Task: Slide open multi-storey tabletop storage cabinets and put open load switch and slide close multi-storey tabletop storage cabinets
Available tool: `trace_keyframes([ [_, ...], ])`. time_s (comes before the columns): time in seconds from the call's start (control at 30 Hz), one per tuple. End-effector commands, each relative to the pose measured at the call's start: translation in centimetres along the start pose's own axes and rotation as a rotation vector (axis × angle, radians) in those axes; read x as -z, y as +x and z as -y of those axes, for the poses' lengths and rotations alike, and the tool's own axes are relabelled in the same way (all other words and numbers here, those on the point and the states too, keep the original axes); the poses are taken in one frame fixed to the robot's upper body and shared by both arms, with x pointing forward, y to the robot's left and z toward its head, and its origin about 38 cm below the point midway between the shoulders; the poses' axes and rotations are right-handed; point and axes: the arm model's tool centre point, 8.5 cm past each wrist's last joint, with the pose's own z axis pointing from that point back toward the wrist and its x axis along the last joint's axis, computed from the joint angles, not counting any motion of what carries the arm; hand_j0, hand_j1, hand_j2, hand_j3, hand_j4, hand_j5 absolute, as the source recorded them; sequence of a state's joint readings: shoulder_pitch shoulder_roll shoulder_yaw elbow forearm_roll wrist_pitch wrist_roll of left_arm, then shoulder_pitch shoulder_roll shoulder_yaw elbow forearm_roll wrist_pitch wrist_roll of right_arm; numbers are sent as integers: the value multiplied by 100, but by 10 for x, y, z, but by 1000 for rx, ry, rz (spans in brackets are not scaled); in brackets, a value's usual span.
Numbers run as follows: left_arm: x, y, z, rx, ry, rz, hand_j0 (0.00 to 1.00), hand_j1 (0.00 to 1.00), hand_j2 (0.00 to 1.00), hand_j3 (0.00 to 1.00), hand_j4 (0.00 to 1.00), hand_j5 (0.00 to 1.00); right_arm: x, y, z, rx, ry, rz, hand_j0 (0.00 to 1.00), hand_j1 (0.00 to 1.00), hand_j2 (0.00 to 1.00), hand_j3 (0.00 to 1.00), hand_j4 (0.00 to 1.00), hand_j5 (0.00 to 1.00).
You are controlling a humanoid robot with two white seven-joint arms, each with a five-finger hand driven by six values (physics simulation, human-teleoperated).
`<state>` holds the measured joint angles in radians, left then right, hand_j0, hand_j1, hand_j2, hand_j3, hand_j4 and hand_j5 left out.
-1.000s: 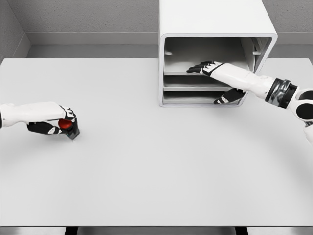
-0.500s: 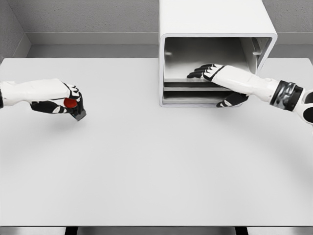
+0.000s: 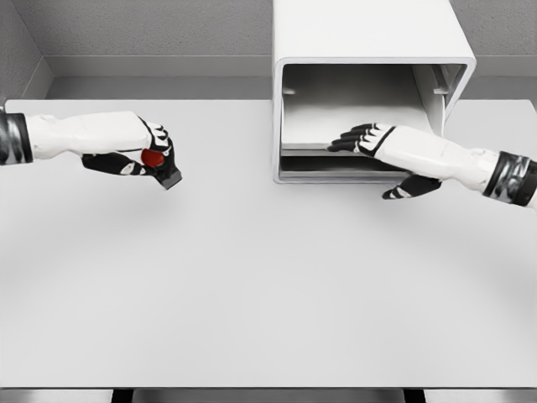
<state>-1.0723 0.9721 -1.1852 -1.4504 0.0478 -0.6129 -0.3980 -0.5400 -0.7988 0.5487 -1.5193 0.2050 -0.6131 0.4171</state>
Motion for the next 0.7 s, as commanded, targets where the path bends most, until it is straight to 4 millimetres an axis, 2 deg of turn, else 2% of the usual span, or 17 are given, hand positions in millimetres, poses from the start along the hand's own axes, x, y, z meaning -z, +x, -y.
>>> trace_keyframes([
  [0.0, 6, 7, -2, 1, 6, 27, 42, 42, 42, 42, 42, 42, -5, 3, 6, -6, -5, 5, 100, 100, 100, 100, 100, 100],
  [0.07, 10, 11, -5, 10, 8, 41, 42, 42, 42, 42, 42, 42, -6, 3, 5, -4, -6, 2, 100, 100, 100, 100, 100, 100],
  [0.17, 13, 14, -9, 22, 14, 54, 42, 42, 42, 42, 42, 42, -6, 3, 14, 15, -32, 15, 100, 100, 100, 100, 100, 100],
  [0.23, 14, 19, -16, 38, 20, 66, 42, 42, 42, 42, 42, 42, -5, -7, 22, 10, -39, -7, 100, 100, 100, 100, 100, 100],
  [0.37, 19, 26, -19, 51, 21, 88, 42, 42, 42, 42, 42, 42, -9, -22, 11, 34, -16, -55, 100, 100, 100, 100, 100, 100],
  [0.67, 34, 39, -31, 83, 33, 140, 42, 42, 42, 42, 42, 42, -7, -18, -5, 60, 3, -44, 100, 100, 100, 100, 100, 100],
])
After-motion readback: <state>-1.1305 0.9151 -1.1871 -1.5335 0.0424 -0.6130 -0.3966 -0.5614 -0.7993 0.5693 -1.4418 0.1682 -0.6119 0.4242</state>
